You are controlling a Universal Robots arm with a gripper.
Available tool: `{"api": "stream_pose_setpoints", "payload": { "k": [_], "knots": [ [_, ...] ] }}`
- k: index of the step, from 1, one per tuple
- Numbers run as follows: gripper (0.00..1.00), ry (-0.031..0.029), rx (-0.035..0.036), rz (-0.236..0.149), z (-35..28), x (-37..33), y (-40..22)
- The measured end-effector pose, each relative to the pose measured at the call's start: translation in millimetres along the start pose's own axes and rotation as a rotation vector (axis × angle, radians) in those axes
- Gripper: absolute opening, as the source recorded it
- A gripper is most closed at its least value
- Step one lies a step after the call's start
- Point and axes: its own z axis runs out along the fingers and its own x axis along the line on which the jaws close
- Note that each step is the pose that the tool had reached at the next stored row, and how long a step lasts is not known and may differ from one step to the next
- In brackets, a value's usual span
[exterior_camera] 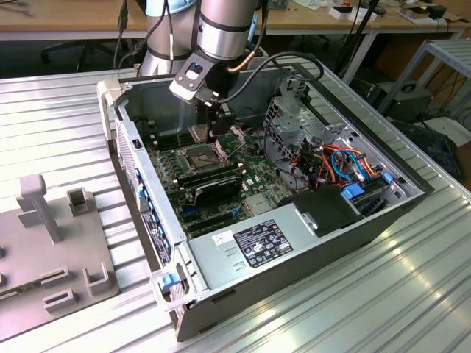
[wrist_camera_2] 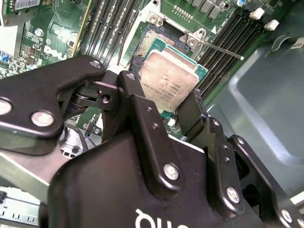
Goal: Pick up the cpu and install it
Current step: 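Place the cpu into insertion slot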
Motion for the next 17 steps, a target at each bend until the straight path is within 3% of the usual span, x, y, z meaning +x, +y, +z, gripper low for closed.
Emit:
{"api": "stream_pose_setpoints", "payload": {
  "k": [3, 11, 17],
  "knots": [
    [0.55, 0.0, -0.0128, -0.011, 3.0, 0.0, 0.0],
    [0.55, 0.0001, -0.0158, -0.049, 20.7, 0.1, 0.0],
    [0.55, 0.0005, -0.0163, -0.051, 23.1, 0.2, 0.0]
  ]
}}
